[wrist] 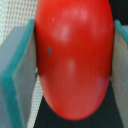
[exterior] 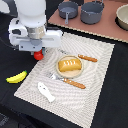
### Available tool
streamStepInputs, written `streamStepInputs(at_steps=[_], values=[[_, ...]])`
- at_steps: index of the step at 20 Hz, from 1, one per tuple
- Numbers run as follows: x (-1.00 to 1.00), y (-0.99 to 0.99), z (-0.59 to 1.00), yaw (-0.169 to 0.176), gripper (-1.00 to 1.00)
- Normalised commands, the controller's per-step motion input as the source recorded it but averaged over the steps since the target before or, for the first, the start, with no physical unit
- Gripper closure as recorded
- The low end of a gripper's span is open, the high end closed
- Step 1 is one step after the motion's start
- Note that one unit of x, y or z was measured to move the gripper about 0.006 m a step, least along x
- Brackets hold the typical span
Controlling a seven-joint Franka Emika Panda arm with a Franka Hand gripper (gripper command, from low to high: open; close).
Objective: Interact with the objects in diverse but meaningful ways.
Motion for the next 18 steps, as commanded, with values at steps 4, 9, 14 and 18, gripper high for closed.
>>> streamStepInputs(at_steps=[4,9,14,18], values=[[0.00,-0.05,0.12,0.054,-1.00],[-0.12,-0.19,0.66,0.041,-1.00],[-0.12,-0.46,0.79,0.057,-1.00],[0.03,-0.71,0.47,0.141,-1.00]])
